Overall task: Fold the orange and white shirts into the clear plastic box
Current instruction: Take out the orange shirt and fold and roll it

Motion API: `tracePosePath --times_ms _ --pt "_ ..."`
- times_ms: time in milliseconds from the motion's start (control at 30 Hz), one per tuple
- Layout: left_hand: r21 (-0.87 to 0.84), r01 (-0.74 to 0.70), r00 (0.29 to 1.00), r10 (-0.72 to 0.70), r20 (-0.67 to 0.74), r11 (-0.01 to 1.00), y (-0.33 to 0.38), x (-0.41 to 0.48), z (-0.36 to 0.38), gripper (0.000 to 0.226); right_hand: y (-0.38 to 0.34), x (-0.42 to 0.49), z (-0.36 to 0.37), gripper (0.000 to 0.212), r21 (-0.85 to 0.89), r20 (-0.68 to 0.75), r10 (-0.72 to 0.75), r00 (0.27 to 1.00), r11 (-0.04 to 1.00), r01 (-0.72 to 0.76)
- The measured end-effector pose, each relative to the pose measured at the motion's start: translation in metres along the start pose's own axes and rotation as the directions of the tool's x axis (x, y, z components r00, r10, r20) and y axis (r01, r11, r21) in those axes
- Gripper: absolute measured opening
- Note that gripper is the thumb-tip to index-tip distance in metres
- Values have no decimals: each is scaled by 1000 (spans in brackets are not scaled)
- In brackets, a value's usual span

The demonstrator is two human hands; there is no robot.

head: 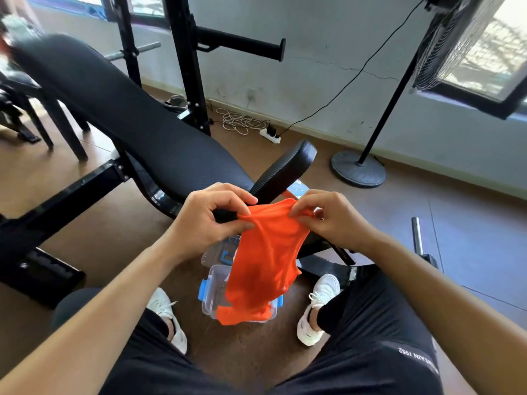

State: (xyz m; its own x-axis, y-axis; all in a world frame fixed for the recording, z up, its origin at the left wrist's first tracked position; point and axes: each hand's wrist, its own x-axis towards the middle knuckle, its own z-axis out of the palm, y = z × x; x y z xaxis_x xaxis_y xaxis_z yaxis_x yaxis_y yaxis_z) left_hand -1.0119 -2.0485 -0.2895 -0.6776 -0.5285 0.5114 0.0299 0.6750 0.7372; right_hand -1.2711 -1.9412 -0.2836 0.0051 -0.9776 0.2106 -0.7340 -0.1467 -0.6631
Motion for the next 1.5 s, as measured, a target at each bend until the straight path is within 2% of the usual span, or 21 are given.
tracePosePath --times_ms 167,300,500,567,667,733,833,967,1000,1100,1133,1200,1267,1333,1400,1500 --pt "-70 -113 991 107 -85 991 22 14 5 24 -3 12 -10 26 45 -27 21 999 999 -20" --pt "148 -160 982 173 -77 976 20 17 3 20 -2 13 -12 26 114 -12 49 999 992 -47" --pt "488 -197 974 227 -2 850 1 12 -12 10 9 7 -13 28 234 -8 129 992 964 -124" --pt "545 -194 972 233 -3 815 -5 11 -13 12 9 7 -13 31 236 6 131 991 963 -129" --pt "558 -151 980 199 -26 816 -11 13 -13 14 1 11 -17 33 195 21 110 994 974 -112" --pt "511 -96 990 135 -40 854 -13 19 -14 12 -8 15 -22 33 147 21 82 996 986 -84" --pt "351 43 995 -7 -102 935 -16 35 -22 11 -17 22 -31 32 70 11 35 999 997 -36" --pt "356 177 952 -68 -297 918 -20 69 -32 8 -32 31 -37 29 -3 -29 -26 999 1000 26" --pt "284 225 934 -124 -335 932 -20 78 -32 7 -37 34 -37 29 -9 -46 -41 998 999 41" --pt "-181 298 867 -345 -360 937 -16 99 -25 13 -50 46 -37 28 25 -137 -47 989 998 51" --pt "-294 285 860 -378 -342 913 -13 101 -23 16 -54 50 -36 29 51 -184 -33 982 998 43" --pt "-408 247 870 -386 -306 879 -10 98 -16 24 -60 57 -36 28 122 -279 17 960 992 18" --pt "-439 220 877 -374 -302 871 -13 85 -9 39 -63 64 -36 26 169 -361 71 930 985 -9" --pt "-383 202 868 -346 -356 901 -21 63 3 44 -65 71 -37 23 149 -419 102 902 988 -43" --pt "-324 247 856 -362 -370 913 -30 35 25 38 -68 77 -39 22 130 -450 119 885 989 -67" --pt "-253 347 859 -415 -301 903 -43 -7 67 30 -72 85 -43 24 106 -486 136 864 990 -96"
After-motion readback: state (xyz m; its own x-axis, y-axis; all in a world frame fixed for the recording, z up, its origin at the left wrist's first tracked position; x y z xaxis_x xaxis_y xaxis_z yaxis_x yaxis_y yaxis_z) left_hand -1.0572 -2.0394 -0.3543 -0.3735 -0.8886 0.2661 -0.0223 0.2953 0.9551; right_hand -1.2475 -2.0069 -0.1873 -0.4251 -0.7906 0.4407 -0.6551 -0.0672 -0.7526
